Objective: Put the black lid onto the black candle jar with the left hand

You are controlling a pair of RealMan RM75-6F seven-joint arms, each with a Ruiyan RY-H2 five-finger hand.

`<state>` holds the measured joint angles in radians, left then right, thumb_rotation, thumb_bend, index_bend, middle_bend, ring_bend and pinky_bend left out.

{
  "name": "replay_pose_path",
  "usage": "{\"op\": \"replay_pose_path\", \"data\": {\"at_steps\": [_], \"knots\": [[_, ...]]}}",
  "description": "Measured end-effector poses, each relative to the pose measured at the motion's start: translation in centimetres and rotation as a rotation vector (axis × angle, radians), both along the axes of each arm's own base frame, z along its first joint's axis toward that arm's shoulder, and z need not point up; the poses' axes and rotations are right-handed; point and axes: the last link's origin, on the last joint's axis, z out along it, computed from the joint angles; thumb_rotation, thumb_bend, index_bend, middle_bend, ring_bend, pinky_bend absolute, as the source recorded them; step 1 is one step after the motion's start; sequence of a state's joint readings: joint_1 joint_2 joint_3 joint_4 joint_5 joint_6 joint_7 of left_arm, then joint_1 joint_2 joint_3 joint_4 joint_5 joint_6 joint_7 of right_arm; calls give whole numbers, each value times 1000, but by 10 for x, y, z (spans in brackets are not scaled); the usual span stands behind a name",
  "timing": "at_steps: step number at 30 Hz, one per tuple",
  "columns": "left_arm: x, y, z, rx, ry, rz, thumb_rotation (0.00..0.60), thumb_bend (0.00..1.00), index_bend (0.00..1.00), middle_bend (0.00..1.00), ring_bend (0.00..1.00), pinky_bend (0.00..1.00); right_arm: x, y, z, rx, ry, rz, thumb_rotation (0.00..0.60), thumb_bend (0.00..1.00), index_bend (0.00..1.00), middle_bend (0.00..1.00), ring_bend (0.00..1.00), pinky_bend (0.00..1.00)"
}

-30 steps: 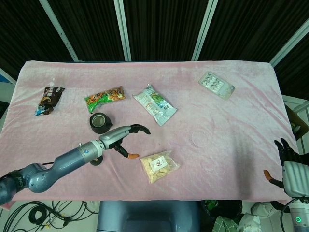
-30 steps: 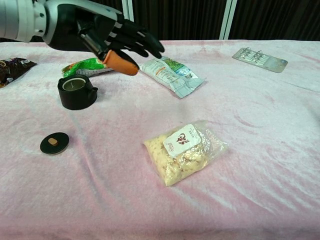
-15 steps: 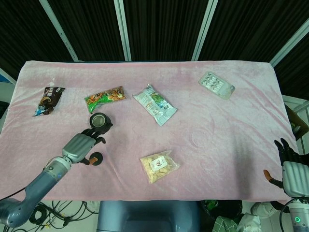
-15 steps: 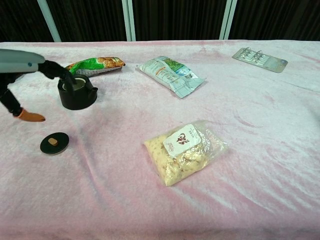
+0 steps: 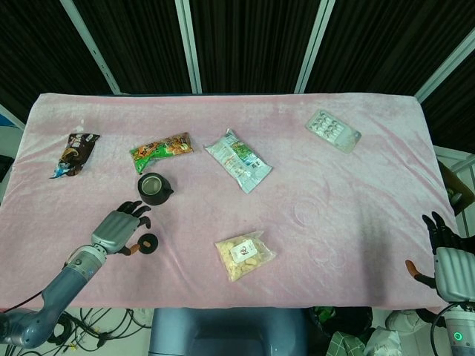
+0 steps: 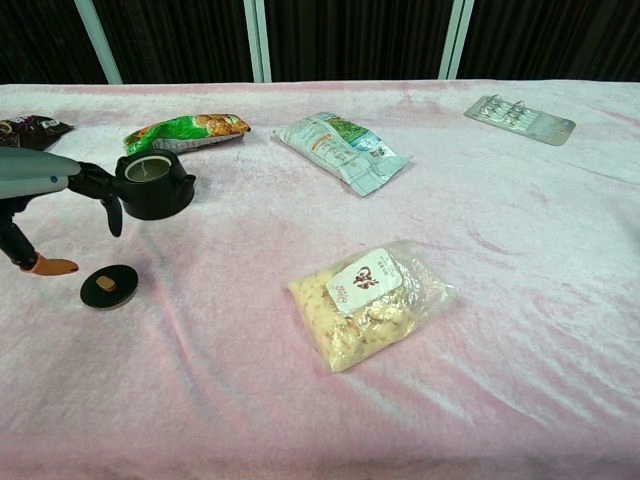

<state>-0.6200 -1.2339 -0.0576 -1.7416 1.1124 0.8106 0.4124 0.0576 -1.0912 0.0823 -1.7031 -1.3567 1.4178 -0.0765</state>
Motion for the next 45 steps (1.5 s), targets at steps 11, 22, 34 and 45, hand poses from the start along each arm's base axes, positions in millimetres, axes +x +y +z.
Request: {"op": "replay_pose_path", "data": {"at_steps": [11, 22, 34, 45], "knots": [[-8, 1, -14, -28, 27, -3, 600, 314, 436, 123, 0, 50, 0, -1, 1, 2, -2, 1, 600, 176, 0, 25, 137, 191], [-11, 3, -23, -34, 36, -4, 600, 334, 474, 128, 0, 47, -1, -1, 1, -2, -3, -1, 600, 176, 0, 25, 137, 191], [-11, 4, -28, -40, 35, 0, 600, 352, 520, 149, 0, 46, -1, -1, 1, 0, -4, -2, 600, 177, 0, 25, 137, 191], [-13, 6, -29, -43, 54, -3, 600, 354, 526, 151, 0, 35, -1, -2, 2, 0, -9, -7, 600, 177, 0, 25, 137, 191]]}}
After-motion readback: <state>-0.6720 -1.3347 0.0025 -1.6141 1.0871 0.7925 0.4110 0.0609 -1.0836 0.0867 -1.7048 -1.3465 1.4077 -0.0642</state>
